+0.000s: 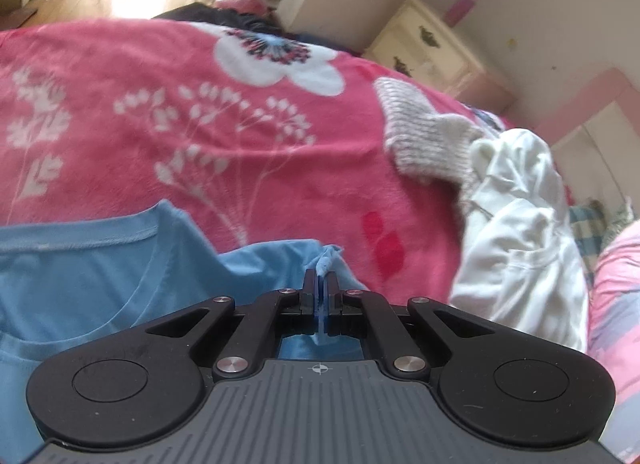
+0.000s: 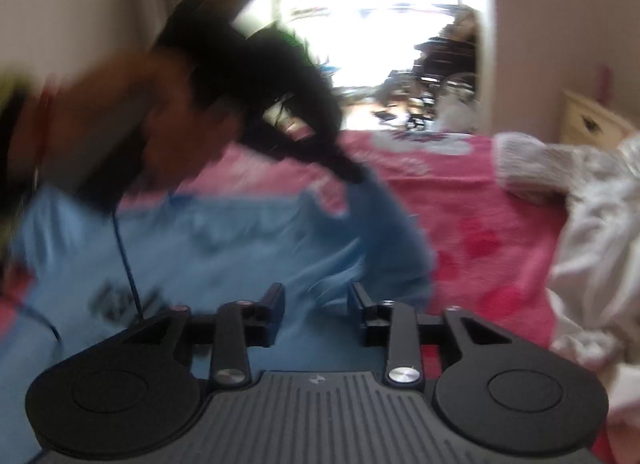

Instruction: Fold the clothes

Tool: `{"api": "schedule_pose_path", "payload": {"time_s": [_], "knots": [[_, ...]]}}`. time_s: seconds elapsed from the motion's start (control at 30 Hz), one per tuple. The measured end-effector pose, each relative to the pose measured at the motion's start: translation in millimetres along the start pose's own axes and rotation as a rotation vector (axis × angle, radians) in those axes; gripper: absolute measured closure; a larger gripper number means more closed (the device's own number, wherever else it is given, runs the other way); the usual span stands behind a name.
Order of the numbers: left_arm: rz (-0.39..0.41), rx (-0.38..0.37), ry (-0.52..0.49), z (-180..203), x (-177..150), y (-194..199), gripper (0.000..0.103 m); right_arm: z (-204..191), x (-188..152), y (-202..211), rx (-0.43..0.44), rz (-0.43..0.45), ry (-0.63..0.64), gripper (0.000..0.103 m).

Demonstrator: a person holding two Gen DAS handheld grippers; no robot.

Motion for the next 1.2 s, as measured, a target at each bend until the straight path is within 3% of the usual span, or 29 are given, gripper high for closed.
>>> {"api": "schedule_pose_path", "payload": {"time_s": [0.13, 0.33, 0.43, 0.53, 0.67, 0.73, 0.9, 1.07, 1.2], "knots": [[-0.013, 0.019, -0.006, -2, -2, -6, 0.103, -8, -2, -30, -0.018, -0.012, 0.126, 0.066], [-0.012, 0.022, -0.014, 2, -1, -12, 0.103, 1, -13, -64, -0.023, -0.088, 0.122, 0.067], [-0.005, 0.022, -0.004, 3, 0, -14, 0.103, 16, -15, -67, -0.041, -0.097, 0.036, 0.099], [-0.003, 0.01, 0.037, 4, 5, -17, 0.103, 48, 1, -45, -0.086, -0.01, -0.12, 0.1], [-0.004, 0.002, 0.111, 10, 11, -28, 0.103, 119, 18, -3, -0.125, 0.149, -0.483, 0.1], [-0.005, 0.0, 0.142, 14, 13, -35, 0.103, 157, 15, 7, -0.16, 0.203, -0.669, 0.1], [-0.012, -0.003, 0.168, 27, 13, -47, 0.103, 207, -12, 23, -0.239, 0.258, -0.926, 0.1], [-0.006, -0.023, 0.116, 24, 13, -31, 0.103, 208, -21, 33, -0.196, 0.298, -0.967, 0.1], [0.0, -0.03, 0.058, 5, 15, -1, 0.103, 178, -3, 40, -0.082, 0.293, -0.818, 0.1]]}}
Point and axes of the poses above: each gripper's, at about its wrist camera, not at the fingertips, and y roughly against the way its jaws point, z to its right, x to its top, the point moved 1 cm from there along -y, roughly the way its jaws point, and after that the axes turned 15 degrees about z, right-handed, at the moved point
